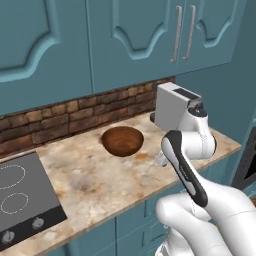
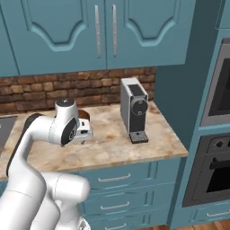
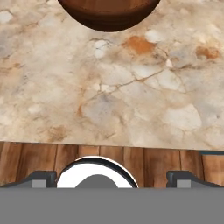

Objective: Pick the cup and bowl from the counter and place them on the counter next to the sink.

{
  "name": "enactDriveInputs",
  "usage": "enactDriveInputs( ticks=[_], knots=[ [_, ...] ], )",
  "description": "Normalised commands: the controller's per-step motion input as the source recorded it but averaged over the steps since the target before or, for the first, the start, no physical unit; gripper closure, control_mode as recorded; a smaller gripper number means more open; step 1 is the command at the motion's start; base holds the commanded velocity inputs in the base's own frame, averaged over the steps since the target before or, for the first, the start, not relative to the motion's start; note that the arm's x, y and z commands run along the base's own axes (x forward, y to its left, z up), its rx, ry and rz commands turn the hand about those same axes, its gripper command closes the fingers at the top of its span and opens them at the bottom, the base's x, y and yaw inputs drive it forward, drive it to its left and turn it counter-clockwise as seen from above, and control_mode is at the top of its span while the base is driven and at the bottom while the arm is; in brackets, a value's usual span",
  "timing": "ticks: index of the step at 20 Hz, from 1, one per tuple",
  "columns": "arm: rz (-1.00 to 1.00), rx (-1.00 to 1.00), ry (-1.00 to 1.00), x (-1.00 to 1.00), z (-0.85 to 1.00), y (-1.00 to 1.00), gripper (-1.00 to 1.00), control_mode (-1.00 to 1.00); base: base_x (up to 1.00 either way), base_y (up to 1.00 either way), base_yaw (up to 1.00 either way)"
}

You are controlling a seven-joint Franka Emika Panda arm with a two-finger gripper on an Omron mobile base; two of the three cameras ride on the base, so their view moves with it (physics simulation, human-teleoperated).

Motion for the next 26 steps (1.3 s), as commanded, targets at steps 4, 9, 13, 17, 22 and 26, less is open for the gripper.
enactDriveInputs(
  ticks=[4, 9, 13, 17, 22, 26],
  knots=[
    [0.0, 0.0, 0.0, 0.0, 0.0, 0.0, -1.0, 1.0, 0.24, -0.37, 0.22],
    [0.0, 0.0, 0.0, 0.0, 0.0, 0.0, -1.0, 1.0, 0.0, 0.0, 0.0],
    [0.0, 0.0, 0.0, 0.0, 0.0, 0.0, -1.0, 1.0, 0.0, 0.0, 0.0],
    [0.0, 0.0, 0.0, 0.0, 0.0, 0.0, -1.0, 1.0, 0.0, 0.0, 0.0],
    [0.0, 0.0, 0.0, 0.0, -0.05, 0.11, -1.0, -1.0, 0.0, 0.0, 0.0],
    [-0.01, 0.01, 0.0, 0.03, -0.04, 0.18, -1.0, -1.0, 0.0, 0.0, 0.0]
  ],
)
